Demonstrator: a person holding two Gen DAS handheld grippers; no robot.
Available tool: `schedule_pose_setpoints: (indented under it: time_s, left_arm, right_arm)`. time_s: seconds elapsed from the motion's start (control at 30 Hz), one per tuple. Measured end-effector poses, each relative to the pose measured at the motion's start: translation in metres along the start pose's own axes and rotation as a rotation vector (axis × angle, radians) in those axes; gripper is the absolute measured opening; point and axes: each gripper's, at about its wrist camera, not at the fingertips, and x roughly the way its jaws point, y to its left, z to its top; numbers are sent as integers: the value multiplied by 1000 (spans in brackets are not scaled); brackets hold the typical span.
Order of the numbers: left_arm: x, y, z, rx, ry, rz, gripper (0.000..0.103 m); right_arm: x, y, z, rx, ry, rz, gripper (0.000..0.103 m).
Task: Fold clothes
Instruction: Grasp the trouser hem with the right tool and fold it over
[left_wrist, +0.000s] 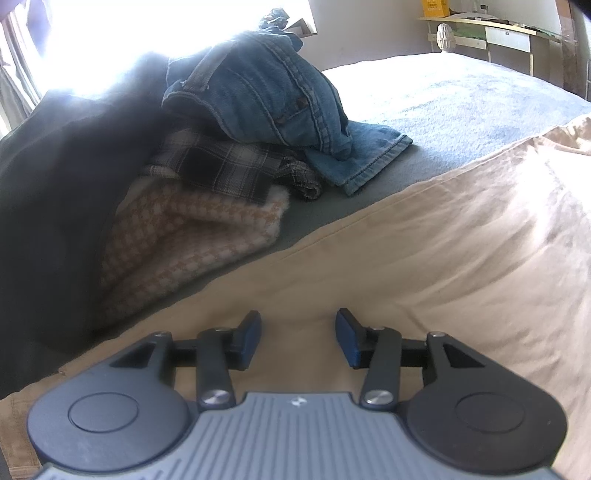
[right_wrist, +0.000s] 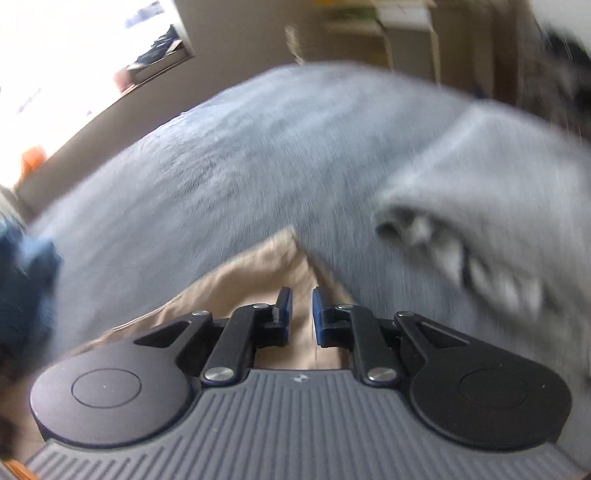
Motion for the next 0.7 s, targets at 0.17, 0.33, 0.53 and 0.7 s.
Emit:
schedule_pose_setpoints:
  time_s: [0.17,0.33,0.53,0.7]
  left_arm:
    - [-1,0,0,-2,-1,1,47]
    - [-1,-2,1,-10,2,10,47]
    - [-1,-3,1,-13,6,17,47]
    - [-2,-5,0,-17,3,23,47]
  right_arm:
    - [-10,-34,-25,256,82,42,19]
    - [-5,-44,-38,358,110,35,25]
    - [-4,-38,-44,371,110,63,26]
    - [-10,-31,-41,333,94,42,24]
